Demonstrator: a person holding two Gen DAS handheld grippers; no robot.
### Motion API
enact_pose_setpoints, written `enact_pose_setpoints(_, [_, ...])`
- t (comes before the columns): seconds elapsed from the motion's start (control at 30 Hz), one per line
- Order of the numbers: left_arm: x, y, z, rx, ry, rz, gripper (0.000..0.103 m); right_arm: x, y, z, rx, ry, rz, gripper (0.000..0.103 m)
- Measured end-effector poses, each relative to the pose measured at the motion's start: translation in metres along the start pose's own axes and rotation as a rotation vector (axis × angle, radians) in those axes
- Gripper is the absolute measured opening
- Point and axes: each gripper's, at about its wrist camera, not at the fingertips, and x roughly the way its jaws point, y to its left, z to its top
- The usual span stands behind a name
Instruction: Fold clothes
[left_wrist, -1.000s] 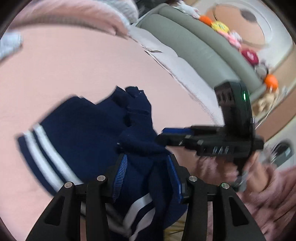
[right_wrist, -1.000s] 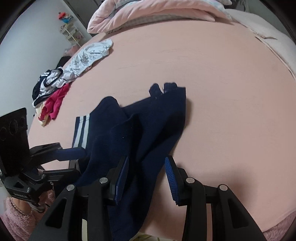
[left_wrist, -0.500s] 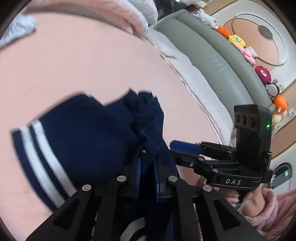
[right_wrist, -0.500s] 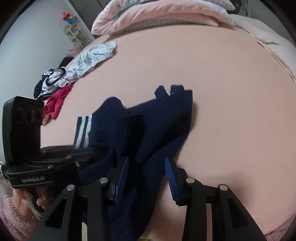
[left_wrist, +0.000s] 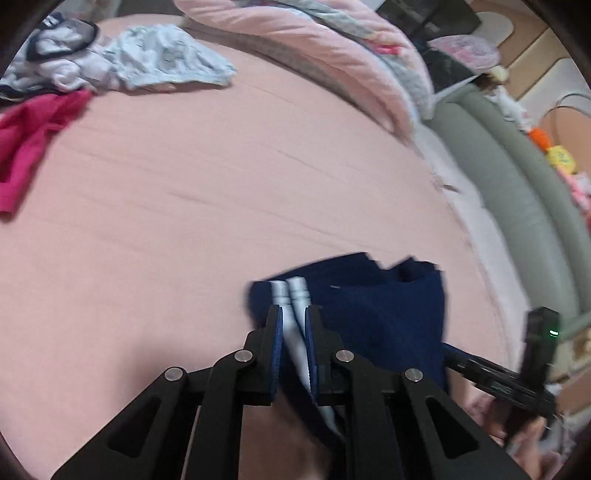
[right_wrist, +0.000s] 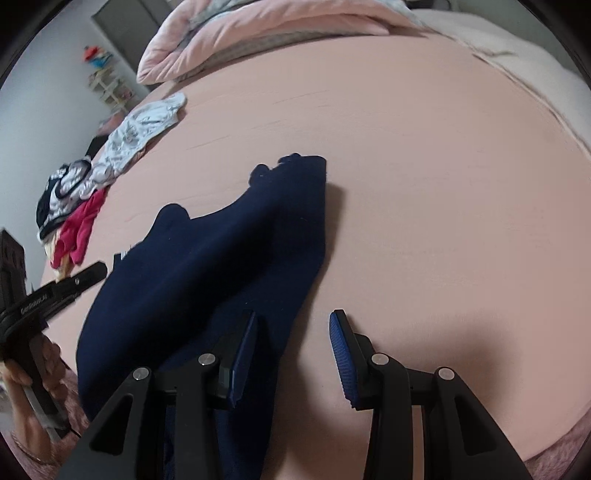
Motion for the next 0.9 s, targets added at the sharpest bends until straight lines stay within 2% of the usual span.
enact_pose_setpoints(0.07, [0.007, -0.009, -0.002, 0.02, 0.034, -0.063, 0.014, -0.002, 0.003, 0.001, -0.026, -0.015, -0.016, 0.04])
enact_pose_setpoints(0.13, [0.017, -0.014, -0.003, 0.03, 0.081, -0.124, 0.024, -0.001, 0.005, 0.001, -0.04, -0.018, -0.017, 0.04])
enact_pose_setpoints(0.2, [0.026, -0.013, -0.01, 0.038, 0.149, -0.15, 0.027, 0.001, 0.006, -0.001, -0.046, -0.008, -0.022, 0.04])
enact_pose_setpoints(0.27, [0.041, -0.024, -0.018, 0.072, 0.201, -0.132, 0.027, 0.003, 0.007, -0.003, -0.052, 0.003, -0.026, 0.04])
enact_pose_setpoints(0.37, [0.038, -0.049, -0.022, 0.19, 0.172, -0.132, 0.027, 0.0, 0.012, -0.004, -0.064, -0.005, -0.019, 0.04])
enact_pose_setpoints(0.43, [0.031, -0.07, -0.024, 0.288, 0.132, -0.15, 0.027, -0.008, 0.015, -0.005, -0.07, -0.049, 0.026, 0.04])
enact_pose_setpoints(0.53, [0.026, -0.086, -0.025, 0.34, 0.082, -0.175, 0.027, -0.017, 0.024, -0.007, -0.091, -0.089, 0.089, 0.04])
enact_pose_setpoints(0.6, [0.036, -0.081, -0.022, 0.3, 0.112, -0.111, 0.027, -0.014, 0.032, -0.009, -0.123, -0.078, 0.104, 0.04])
enact_pose_setpoints(0.67, [0.041, -0.066, -0.018, 0.218, 0.128, -0.034, 0.028, -0.006, 0.037, -0.014, -0.152, -0.038, 0.061, 0.04])
enact_pose_setpoints(0.7, [0.041, -0.059, -0.016, 0.18, 0.127, -0.027, 0.028, -0.004, 0.037, -0.016, -0.156, -0.031, 0.046, 0.04])
enact_pose_setpoints(0.77, [0.041, -0.049, -0.013, 0.116, 0.144, -0.054, 0.034, -0.001, 0.037, -0.021, -0.164, -0.018, 0.016, 0.04])
enact_pose_setpoints(0.8, [0.042, -0.046, -0.012, 0.089, 0.158, -0.08, 0.046, -0.003, 0.037, -0.021, -0.162, -0.019, 0.021, 0.04])
enact_pose_setpoints(0.83, [0.043, -0.044, -0.012, 0.066, 0.17, -0.105, 0.054, -0.003, 0.037, -0.02, -0.161, -0.02, 0.026, 0.04])
enact_pose_setpoints(0.9, [0.047, -0.045, -0.016, 0.053, 0.183, -0.145, 0.055, -0.002, 0.035, -0.018, -0.156, -0.018, 0.024, 0.04])
